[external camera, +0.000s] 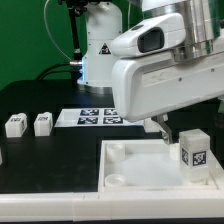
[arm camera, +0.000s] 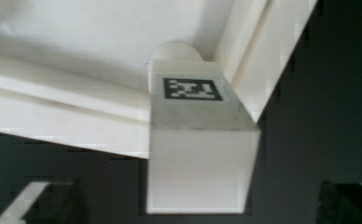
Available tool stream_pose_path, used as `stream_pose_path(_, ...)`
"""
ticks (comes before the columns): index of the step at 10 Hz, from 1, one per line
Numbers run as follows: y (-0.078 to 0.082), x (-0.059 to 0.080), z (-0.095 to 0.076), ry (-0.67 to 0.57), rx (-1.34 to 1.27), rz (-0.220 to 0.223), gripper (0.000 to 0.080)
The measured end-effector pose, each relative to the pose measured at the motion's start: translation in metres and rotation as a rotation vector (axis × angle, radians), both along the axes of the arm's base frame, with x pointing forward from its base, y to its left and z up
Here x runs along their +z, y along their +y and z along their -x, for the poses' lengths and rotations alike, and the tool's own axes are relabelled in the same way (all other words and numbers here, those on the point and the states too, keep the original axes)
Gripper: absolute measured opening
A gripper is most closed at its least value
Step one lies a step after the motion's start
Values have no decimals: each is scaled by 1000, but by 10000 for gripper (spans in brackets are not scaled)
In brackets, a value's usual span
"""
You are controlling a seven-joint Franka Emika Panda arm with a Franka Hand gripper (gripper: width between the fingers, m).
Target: Assemble one leg
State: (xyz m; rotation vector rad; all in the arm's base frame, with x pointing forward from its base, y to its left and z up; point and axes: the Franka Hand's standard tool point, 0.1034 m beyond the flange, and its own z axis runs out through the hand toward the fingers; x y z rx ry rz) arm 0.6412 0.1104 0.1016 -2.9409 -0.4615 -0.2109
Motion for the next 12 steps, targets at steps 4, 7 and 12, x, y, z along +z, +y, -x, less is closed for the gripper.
stream_pose_path(4,5,-3,1,9,-98,-12,649)
stream_pose_path(7,0,-15,2,9,-102,-9,649)
stream_pose_path(12,1,-18,2,-2,-83,-8,389)
